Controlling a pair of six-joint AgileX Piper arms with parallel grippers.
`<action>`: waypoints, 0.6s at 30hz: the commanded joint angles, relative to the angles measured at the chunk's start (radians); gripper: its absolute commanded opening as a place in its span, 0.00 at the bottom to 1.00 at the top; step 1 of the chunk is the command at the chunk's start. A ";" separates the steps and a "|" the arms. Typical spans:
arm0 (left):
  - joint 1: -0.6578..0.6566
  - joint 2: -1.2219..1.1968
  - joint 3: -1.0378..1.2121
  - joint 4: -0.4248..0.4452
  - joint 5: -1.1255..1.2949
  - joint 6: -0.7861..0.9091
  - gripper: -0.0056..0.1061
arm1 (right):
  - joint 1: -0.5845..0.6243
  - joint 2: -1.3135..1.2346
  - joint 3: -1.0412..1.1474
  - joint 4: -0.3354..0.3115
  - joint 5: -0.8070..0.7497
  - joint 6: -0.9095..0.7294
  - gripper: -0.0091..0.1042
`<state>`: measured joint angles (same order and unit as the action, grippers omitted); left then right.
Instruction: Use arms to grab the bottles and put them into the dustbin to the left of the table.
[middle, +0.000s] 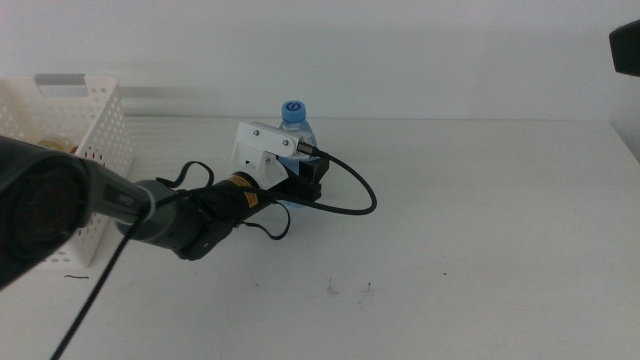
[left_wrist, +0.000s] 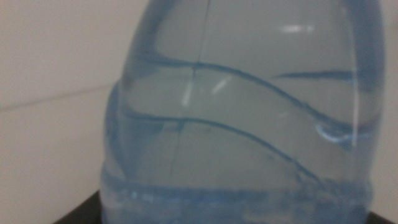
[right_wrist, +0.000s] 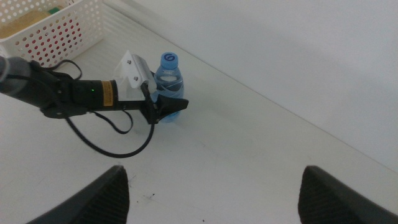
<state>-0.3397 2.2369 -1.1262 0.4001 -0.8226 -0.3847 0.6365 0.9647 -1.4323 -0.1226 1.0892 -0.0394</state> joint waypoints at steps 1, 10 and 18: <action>0.001 -0.082 0.043 0.029 0.036 -0.014 0.31 | 0.002 -0.002 -0.007 -0.005 -0.012 -0.002 0.90; -0.001 -0.529 0.210 0.172 0.419 -0.162 0.21 | 0.002 -0.002 -0.007 -0.005 -0.012 -0.002 0.90; 0.036 -0.846 0.179 0.108 0.808 -0.208 0.21 | 0.002 -0.002 -0.007 -0.005 -0.012 -0.002 0.90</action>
<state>-0.3262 1.4505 -0.9221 0.5663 -0.0903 -0.5840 0.6365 0.9647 -1.4323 -0.1224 1.0892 -0.0394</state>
